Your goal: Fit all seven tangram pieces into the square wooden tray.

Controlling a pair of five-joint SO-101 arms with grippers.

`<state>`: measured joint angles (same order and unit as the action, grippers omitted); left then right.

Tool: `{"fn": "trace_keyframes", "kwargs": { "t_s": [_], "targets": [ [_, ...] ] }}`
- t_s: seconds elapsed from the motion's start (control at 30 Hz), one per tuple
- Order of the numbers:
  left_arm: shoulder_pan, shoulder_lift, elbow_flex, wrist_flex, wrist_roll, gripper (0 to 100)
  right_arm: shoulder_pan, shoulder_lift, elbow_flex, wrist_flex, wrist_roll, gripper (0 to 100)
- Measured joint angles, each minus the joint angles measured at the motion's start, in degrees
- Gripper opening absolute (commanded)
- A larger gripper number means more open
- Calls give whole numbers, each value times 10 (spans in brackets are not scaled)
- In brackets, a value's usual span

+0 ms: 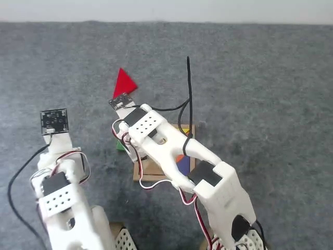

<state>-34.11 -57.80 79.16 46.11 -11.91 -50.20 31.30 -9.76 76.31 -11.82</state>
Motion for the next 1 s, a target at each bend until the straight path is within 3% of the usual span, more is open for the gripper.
{"fn": "trace_keyframes", "kwargs": {
  "t_s": [0.47, 1.0],
  "targets": [
    [0, 0, 0, 0, 0, 23, -21, -4, -30, -6, -2, 188],
    [0, 0, 0, 0, 0, 23, 2, 14, -36, -9, 11, 188]
  ]
}}
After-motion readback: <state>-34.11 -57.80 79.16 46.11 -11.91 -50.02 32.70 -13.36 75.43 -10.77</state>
